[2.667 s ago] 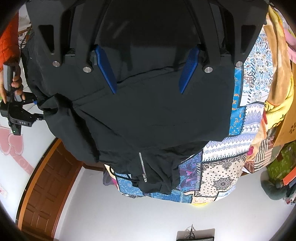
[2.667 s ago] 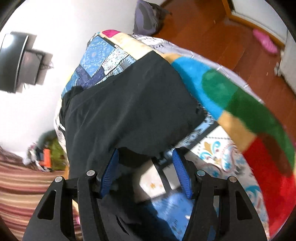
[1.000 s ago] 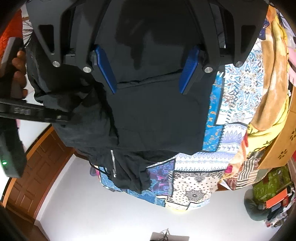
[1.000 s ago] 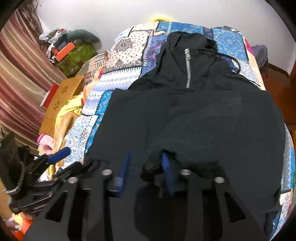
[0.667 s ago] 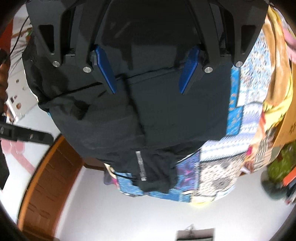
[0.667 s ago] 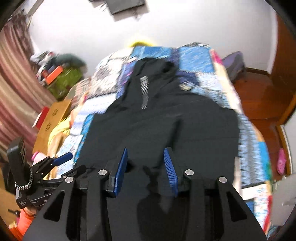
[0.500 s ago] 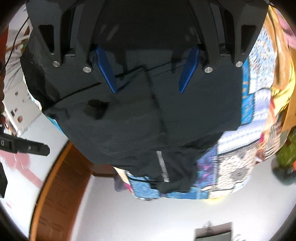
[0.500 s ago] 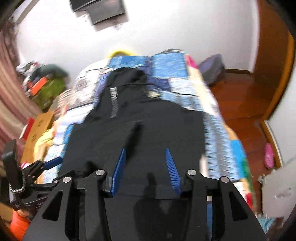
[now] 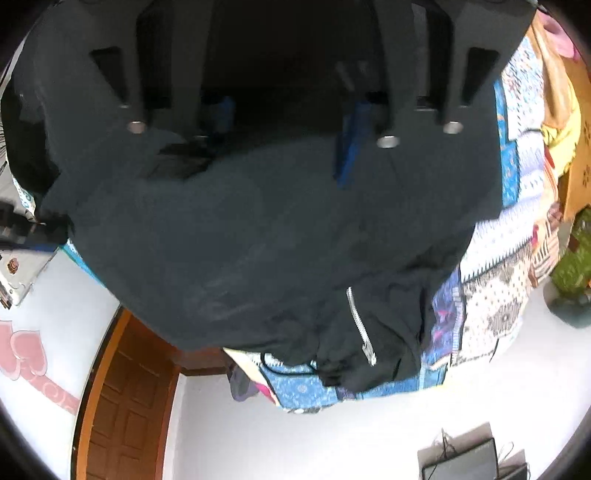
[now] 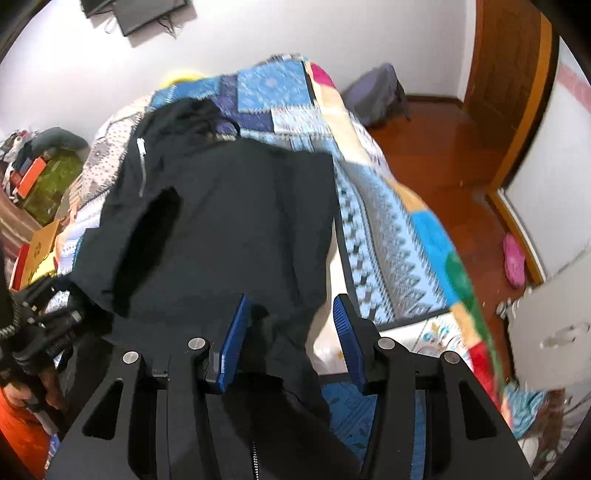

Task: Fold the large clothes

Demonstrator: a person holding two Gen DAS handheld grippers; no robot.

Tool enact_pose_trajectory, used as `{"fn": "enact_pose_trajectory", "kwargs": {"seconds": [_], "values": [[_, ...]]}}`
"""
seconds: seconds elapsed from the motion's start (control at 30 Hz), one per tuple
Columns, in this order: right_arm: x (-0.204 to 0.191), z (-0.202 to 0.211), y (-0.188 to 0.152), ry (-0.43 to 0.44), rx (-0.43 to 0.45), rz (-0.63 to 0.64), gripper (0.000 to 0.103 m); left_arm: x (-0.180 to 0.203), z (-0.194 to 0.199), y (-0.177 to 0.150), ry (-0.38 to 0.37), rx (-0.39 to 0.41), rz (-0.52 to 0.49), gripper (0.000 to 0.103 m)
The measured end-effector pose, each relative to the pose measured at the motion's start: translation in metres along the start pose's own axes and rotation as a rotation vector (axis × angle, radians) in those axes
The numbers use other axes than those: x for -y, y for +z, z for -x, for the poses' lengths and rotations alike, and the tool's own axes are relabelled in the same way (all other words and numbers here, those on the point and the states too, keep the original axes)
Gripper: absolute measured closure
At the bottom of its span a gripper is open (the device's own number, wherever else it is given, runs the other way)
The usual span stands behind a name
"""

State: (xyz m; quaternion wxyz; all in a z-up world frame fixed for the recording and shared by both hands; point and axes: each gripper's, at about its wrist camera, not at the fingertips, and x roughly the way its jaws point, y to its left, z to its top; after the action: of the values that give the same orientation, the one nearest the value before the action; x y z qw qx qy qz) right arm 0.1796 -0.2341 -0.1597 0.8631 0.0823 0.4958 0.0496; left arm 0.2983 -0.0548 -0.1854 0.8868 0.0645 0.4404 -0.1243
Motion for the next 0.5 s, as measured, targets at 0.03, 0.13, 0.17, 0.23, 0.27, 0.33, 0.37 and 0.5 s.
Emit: {"fn": "enact_pose_trajectory", "kwargs": {"seconds": [0.03, 0.13, 0.17, 0.23, 0.27, 0.33, 0.37, 0.5], "values": [[0.003, -0.002, -0.003, 0.006, -0.008, -0.011, 0.059, -0.001, 0.003, 0.003, -0.013, 0.016, 0.004, 0.084], [0.006, -0.004, -0.006, 0.020, -0.018, -0.033, 0.059, -0.011, 0.012, 0.010, -0.018, 0.059, 0.032, 0.091], [0.006, -0.003, -0.005, 0.022, -0.016, -0.036, 0.059, -0.019, 0.019, 0.013, -0.022, 0.083, 0.054, 0.094], [0.005, 0.000, -0.002, 0.018, -0.009, -0.030, 0.059, -0.031, 0.028, 0.020, -0.016, 0.113, 0.091, 0.095], [0.004, 0.002, 0.000, 0.010, -0.006, -0.026, 0.059, -0.040, 0.035, 0.023, -0.012, 0.137, 0.111, 0.096], [0.002, 0.007, 0.005, 0.000, 0.014, -0.012, 0.059, -0.062, 0.053, 0.031, 0.011, 0.190, 0.158, 0.096], [0.000, 0.010, 0.008, -0.002, 0.026, -0.006, 0.059, -0.069, 0.059, 0.033, 0.015, 0.207, 0.173, 0.097], [-0.010, 0.017, 0.017, -0.001, 0.064, 0.012, 0.059, -0.097, 0.088, 0.041, 0.036, 0.291, 0.217, 0.097]]}}
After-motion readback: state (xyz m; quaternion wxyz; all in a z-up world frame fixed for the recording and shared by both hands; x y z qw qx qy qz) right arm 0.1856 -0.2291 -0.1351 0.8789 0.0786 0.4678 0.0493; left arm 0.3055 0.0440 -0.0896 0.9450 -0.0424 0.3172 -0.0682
